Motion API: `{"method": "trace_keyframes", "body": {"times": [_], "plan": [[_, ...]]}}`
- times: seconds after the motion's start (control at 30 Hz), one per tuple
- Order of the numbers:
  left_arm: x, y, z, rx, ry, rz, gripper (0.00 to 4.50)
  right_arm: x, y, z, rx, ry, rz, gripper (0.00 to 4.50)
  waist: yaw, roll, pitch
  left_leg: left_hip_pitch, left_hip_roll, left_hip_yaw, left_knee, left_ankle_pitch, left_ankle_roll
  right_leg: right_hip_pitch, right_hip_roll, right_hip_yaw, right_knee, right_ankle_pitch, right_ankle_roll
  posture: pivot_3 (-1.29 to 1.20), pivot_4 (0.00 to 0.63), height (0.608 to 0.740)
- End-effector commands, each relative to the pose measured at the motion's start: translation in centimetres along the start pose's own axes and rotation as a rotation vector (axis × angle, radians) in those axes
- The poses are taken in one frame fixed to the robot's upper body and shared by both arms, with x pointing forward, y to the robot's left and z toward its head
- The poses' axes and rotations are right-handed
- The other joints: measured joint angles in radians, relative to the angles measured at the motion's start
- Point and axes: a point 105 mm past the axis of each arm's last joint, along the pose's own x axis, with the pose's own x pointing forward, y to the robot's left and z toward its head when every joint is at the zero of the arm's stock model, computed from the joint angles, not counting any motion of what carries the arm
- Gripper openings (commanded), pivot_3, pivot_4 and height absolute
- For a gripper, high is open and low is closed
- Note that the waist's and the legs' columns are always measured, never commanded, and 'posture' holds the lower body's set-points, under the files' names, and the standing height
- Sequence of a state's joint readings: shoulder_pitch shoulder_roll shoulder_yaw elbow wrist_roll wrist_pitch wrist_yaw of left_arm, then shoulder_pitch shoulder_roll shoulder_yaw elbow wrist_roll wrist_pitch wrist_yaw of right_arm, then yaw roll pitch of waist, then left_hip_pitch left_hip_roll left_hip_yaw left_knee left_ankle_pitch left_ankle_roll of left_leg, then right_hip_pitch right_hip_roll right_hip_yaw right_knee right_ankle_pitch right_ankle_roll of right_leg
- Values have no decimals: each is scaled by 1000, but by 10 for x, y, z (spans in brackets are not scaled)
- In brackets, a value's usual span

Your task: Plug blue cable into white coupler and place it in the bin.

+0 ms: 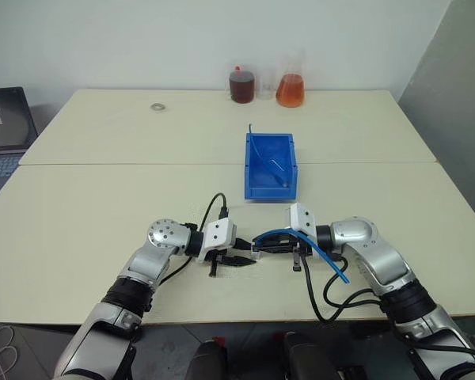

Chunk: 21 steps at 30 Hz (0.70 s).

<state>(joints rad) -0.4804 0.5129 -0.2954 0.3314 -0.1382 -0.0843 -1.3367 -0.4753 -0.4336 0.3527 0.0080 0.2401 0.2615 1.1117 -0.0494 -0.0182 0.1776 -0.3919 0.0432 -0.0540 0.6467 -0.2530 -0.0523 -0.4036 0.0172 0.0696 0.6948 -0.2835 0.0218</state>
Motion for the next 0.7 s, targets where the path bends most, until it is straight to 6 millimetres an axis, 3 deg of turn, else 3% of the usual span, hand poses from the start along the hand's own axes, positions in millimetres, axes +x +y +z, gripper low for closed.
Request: {"method": "trace_keyframes", "body": {"times": [0.03,0.13,0.27,0.33,0.43,0.53,0.7], "plan": [[-17,0,19,5,-47,18,2465,-3,-1,-15,88,48,-17,71,-3,0,0,0,0,0,0,0,0,0,0,0,1,0,0,0,150,740],[-36,-5,28,-17,-52,51,3255,-9,-9,1,130,-11,-69,71,-4,0,0,0,0,0,0,0,0,0,0,0,1,0,0,0,150,740],[-66,-9,45,-62,-64,159,4082,-33,-28,44,214,-122,-173,71,-7,0,2,-1,1,-1,0,0,0,-2,0,0,2,-1,-1,0,150,740],[-71,-7,52,-86,-84,212,4473,-44,-38,60,268,-155,-225,71,-6,0,3,-2,1,-1,0,0,0,-2,0,-1,2,-1,-1,0,150,740],[-72,-4,59,-146,-99,286,4473,-58,-63,80,357,-164,-297,71,-7,0,3,-2,0,-1,1,0,0,-2,0,-1,2,-1,0,0,150,740],[-67,-1,61,-183,-119,335,4473,-65,-92,86,436,-119,-370,71,-7,0,3,-1,0,-1,0,0,0,-2,0,-1,2,-1,0,0,150,740],[-52,-2,62,-193,-150,369,4473,-55,-137,96,509,-86,-428,71,-12,0,4,-1,0,0,-1,0,0,-3,0,0,2,-1,-1,0,150,740]]}}
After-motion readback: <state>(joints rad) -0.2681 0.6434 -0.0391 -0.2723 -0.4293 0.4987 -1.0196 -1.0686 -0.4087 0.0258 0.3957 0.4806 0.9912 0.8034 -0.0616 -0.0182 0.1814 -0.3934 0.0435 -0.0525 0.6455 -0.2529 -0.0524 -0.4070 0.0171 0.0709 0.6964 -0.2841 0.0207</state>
